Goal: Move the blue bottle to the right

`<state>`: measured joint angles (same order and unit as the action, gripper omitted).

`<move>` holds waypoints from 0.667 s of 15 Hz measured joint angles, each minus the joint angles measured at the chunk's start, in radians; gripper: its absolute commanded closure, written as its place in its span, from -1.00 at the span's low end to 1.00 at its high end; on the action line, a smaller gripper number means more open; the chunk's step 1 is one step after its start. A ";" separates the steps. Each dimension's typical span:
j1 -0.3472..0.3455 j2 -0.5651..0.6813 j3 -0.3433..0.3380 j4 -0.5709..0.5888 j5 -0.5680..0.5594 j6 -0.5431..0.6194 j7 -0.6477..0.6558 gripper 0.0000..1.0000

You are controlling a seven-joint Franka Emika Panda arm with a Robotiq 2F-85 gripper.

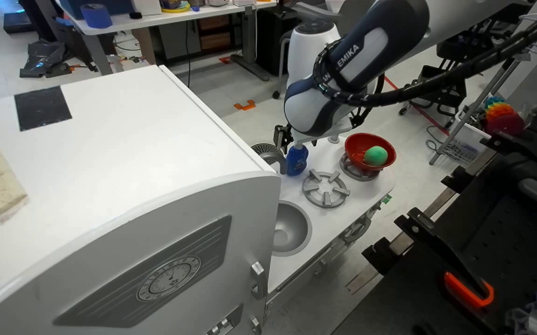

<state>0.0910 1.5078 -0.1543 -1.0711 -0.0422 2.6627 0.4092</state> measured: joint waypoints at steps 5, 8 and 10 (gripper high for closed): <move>0.008 -0.004 -0.002 0.000 0.000 -0.006 0.024 0.28; 0.012 -0.012 -0.005 0.000 0.000 -0.006 0.038 0.37; 0.018 -0.015 -0.011 0.000 0.000 -0.006 0.050 0.42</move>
<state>0.1089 1.4926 -0.1650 -1.0709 -0.0422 2.6565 0.4595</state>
